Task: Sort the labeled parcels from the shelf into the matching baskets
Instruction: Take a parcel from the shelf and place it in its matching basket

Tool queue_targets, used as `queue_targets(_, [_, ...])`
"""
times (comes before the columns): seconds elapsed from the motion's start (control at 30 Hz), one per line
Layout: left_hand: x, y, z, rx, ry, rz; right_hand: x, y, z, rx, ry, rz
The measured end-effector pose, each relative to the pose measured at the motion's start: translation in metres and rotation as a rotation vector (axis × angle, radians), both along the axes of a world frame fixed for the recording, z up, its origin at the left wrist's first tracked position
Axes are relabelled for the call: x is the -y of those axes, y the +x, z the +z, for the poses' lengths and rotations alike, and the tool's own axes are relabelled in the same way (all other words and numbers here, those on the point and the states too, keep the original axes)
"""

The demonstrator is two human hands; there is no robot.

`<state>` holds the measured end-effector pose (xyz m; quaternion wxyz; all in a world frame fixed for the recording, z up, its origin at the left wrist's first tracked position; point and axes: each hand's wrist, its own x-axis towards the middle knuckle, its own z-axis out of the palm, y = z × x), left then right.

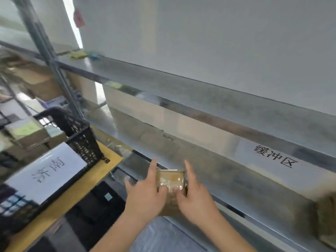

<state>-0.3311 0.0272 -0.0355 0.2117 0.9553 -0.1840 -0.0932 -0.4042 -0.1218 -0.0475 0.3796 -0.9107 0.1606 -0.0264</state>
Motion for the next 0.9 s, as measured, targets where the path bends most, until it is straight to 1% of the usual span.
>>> queue_targets(0.07, [-0.043,0.011,0.004,0.011,-0.020,0.056,-0.035,0.019,0.010,-0.002,0.008,0.080])
queue_targets(0.1, [-0.063,0.014,0.006,0.035,-0.061,0.091,-0.051,0.027,0.015,0.019,0.027,0.115])
queue_targets(0.2, [-0.118,0.017,0.011,0.145,-0.184,0.161,-0.100,0.046,0.024,0.104,0.163,0.175])
queue_targets(0.23, [-0.134,0.018,0.013,0.161,-0.194,0.174,-0.118,0.052,0.026,0.125,0.202,0.188])
queue_targets(0.3, [-0.163,0.019,0.012,0.210,-0.190,0.197,-0.151,0.064,0.025,0.155,0.215,0.211])
queue_targets(0.37, [-0.188,0.020,0.012,0.268,-0.193,0.235,-0.181,0.074,0.019,0.154,0.205,0.221])
queue_targets(0.5, [-0.230,0.024,0.007,0.317,-0.189,0.355,-0.229,0.094,0.011,0.135,0.221,0.245])
queue_targets(0.6, [-0.256,0.031,0.000,0.281,-0.154,0.436,-0.256,0.114,0.013,0.126,0.195,0.300])
queue_targets(0.7, [-0.281,0.038,-0.005,0.174,-0.091,0.533,-0.280,0.138,0.016,0.115,0.214,0.353])
queue_targets(0.77, [-0.296,0.044,-0.002,0.134,-0.105,0.572,-0.296,0.155,0.023,0.116,0.219,0.399])
queue_targets(0.9, [-0.327,0.061,0.016,0.115,-0.140,0.684,-0.329,0.191,0.036,0.105,0.253,0.497])
